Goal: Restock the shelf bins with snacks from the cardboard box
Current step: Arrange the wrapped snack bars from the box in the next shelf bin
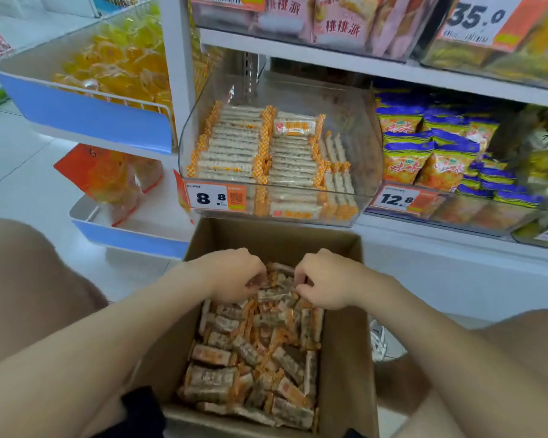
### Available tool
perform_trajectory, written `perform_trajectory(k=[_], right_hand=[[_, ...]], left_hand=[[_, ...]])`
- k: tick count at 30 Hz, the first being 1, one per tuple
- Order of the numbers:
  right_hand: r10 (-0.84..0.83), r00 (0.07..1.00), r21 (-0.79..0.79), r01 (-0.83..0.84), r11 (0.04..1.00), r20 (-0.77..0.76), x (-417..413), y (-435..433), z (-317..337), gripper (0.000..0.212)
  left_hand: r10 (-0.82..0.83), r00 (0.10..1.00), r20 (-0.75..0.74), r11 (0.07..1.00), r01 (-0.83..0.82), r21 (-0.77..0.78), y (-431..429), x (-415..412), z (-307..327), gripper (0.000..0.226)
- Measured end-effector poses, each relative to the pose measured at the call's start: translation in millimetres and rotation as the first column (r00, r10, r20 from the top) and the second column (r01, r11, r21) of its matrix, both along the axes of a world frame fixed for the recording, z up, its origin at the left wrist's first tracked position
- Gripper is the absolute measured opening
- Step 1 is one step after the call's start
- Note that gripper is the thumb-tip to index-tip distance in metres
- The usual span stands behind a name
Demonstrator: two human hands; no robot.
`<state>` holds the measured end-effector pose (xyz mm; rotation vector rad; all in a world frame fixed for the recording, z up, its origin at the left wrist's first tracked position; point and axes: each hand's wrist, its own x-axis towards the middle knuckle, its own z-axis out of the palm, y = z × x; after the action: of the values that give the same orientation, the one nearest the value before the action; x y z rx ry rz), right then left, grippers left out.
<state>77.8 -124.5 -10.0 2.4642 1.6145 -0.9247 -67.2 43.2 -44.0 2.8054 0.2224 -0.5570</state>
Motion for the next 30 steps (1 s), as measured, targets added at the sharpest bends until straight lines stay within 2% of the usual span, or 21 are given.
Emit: perform_trajectory(k=[3, 6, 9, 11, 14, 16, 19, 21, 23, 25, 28, 30], right_hand=[[-0.140, 0.990, 0.041, 0.140, 0.989, -0.008, 3, 4, -36, 0.026], [-0.317, 0.947, 0.072, 0.320, 0.945, -0.061, 3, 7, -87, 0.025], [-0.411, 0.902, -0.047, 0.408, 0.912, -0.133, -2, 6, -137, 0.019], [-0.470, 0.869, -0.109, 0.458, 0.882, -0.154, -7, 5, -163, 0.024], [-0.588, 0.796, -0.083, 0.582, 0.809, -0.141, -9, 5, -200, 0.030], [-0.604, 0.789, -0.064, 0.601, 0.796, -0.112, -10, 7, -223, 0.037], [-0.488, 0.873, -0.059, 0.487, 0.871, -0.002, -16, 10, -237, 0.053], [-0.445, 0.895, -0.025, 0.446, 0.895, 0.029, -17, 11, -243, 0.048], [-0.484, 0.875, 0.010, 0.484, 0.875, 0.012, -16, 9, -250, 0.042], [-0.592, 0.794, 0.033, 0.601, 0.799, -0.134, -12, 9, -252, 0.040], [-0.709, 0.560, 0.029, 0.792, 0.609, -0.429, -4, 13, -250, 0.028], [-0.718, 0.447, 0.020, 0.856, 0.517, -0.533, 1, 14, -246, 0.020]], left_hand=[[0.133, 0.990, -0.044, 0.989, -0.135, -0.061, 3, 11, -36, 0.018], [0.290, 0.957, -0.020, 0.946, -0.290, -0.143, 6, 22, -75, 0.022], [0.387, 0.922, -0.004, 0.915, -0.385, -0.117, 9, 31, -119, 0.029], [0.415, 0.908, -0.051, 0.904, -0.418, -0.086, 12, 34, -148, 0.041], [0.412, 0.908, -0.070, 0.907, -0.416, -0.060, 19, 40, -175, 0.060], [0.443, 0.895, -0.054, 0.892, -0.446, -0.068, 24, 42, -190, 0.064], [0.508, 0.857, -0.083, 0.852, -0.514, -0.094, 28, 41, -216, 0.068], [0.529, 0.845, -0.078, 0.840, -0.535, -0.097, 26, 40, -228, 0.067], [0.534, 0.844, -0.048, 0.841, -0.536, -0.071, 27, 39, -235, 0.063], [0.549, 0.834, -0.049, 0.833, -0.551, -0.044, 28, 38, -243, 0.063], [0.556, 0.828, -0.069, 0.831, -0.556, 0.024, 24, 36, -244, 0.053], [0.578, 0.812, -0.085, 0.814, -0.581, -0.012, 17, 38, -233, 0.047]])
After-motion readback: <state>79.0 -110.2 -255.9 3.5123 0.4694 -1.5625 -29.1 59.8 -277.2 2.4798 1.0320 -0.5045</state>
